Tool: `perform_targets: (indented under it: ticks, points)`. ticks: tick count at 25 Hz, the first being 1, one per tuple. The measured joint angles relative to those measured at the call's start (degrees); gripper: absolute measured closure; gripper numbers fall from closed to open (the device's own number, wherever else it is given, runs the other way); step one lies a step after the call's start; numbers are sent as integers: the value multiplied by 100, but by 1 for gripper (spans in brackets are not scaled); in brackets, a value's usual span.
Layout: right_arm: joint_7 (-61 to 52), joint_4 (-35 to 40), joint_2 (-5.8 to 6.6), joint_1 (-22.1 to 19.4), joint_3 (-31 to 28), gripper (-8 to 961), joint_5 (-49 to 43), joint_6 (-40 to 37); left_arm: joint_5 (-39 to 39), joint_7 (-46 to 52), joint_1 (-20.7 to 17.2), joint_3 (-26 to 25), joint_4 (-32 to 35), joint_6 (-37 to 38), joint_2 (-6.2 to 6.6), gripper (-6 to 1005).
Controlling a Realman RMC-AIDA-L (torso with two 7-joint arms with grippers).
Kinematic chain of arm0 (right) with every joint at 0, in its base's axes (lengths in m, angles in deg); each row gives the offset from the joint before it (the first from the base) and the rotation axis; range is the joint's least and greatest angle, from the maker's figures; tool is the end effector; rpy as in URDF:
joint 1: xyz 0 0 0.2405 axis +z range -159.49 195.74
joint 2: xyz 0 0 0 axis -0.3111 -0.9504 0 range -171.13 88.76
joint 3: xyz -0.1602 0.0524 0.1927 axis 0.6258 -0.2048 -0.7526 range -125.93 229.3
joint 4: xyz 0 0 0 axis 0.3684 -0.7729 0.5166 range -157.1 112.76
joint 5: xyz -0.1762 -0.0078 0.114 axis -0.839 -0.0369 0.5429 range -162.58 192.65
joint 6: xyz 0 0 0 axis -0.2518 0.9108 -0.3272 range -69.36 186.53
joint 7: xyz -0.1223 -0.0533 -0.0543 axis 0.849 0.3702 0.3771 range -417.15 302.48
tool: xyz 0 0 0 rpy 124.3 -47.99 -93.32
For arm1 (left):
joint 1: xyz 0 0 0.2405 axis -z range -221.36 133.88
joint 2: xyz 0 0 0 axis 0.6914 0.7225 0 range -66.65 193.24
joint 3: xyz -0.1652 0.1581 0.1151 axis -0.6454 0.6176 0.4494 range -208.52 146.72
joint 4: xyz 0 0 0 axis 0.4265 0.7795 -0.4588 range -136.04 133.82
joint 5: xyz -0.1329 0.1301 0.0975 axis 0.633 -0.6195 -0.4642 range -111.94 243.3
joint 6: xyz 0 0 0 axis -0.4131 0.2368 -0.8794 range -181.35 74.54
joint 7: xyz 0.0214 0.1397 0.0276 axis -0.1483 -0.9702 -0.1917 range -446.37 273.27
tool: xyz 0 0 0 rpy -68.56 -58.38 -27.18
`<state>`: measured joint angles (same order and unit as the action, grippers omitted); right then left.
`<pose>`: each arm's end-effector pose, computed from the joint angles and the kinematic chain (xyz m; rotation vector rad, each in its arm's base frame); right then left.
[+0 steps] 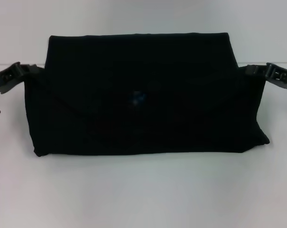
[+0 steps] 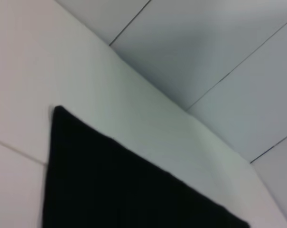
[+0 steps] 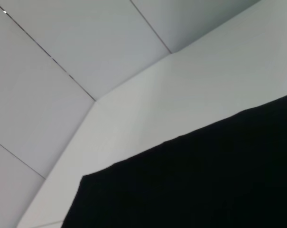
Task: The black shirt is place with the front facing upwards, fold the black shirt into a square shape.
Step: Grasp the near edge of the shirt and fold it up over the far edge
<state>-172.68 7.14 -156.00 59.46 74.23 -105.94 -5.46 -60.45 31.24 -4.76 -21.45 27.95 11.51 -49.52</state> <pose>0.2807 0.4220 0.0441 -2.0089 1.4480 0.8013 -0.3218 0.4078 0.0776 -1.7775 -1.5569 -0.8829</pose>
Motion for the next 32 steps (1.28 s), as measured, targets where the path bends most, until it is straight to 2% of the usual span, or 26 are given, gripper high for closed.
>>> perform_targets:
  ticks: [4,7,8,9,14,18,20,23,26,28,29,32]
  points:
    - [29,-36,-89,33,300,851,3,541,8,-50,2,279,-58,-475,-128,956]
    - [154,-47,-214,73,594,847,1,1092,13,-159,20,442,-66,-806,-242,955]
    - [226,-50,-247,83,666,846,3,1213,14,-195,35,480,-70,-919,-299,954]
    - [463,-54,-336,115,832,845,23,1482,15,-235,68,509,-70,-1130,-400,954]
    - [616,-61,-411,146,1029,839,23,1786,31,-311,100,517,-98,-1459,-527,951]
    - [623,-58,-401,115,993,673,31,1838,36,-341,86,523,-140,-1775,-555,931]
    - [623,-16,-383,64,917,590,41,1824,36,-326,48,523,-187,-1879,-539,918]
    - [623,15,-315,-45,739,440,197,1646,34,-319,-28,523,-236,-1909,-476,721]
    - [669,22,-211,-247,643,317,725,1340,43,-235,-146,521,-232,-1773,-356,584]
    - [846,24,-143,-427,636,271,1219,1003,47,-177,-232,524,-217,-1511,-238,493]
    - [988,16,-108,-529,630,248,1490,800,41,-110,-319,527,-210,-1128,-90,459]
    - [1479,-3,-46,-846,587,203,2114,227,8,-31,-437,526,-148,-461,82,356]
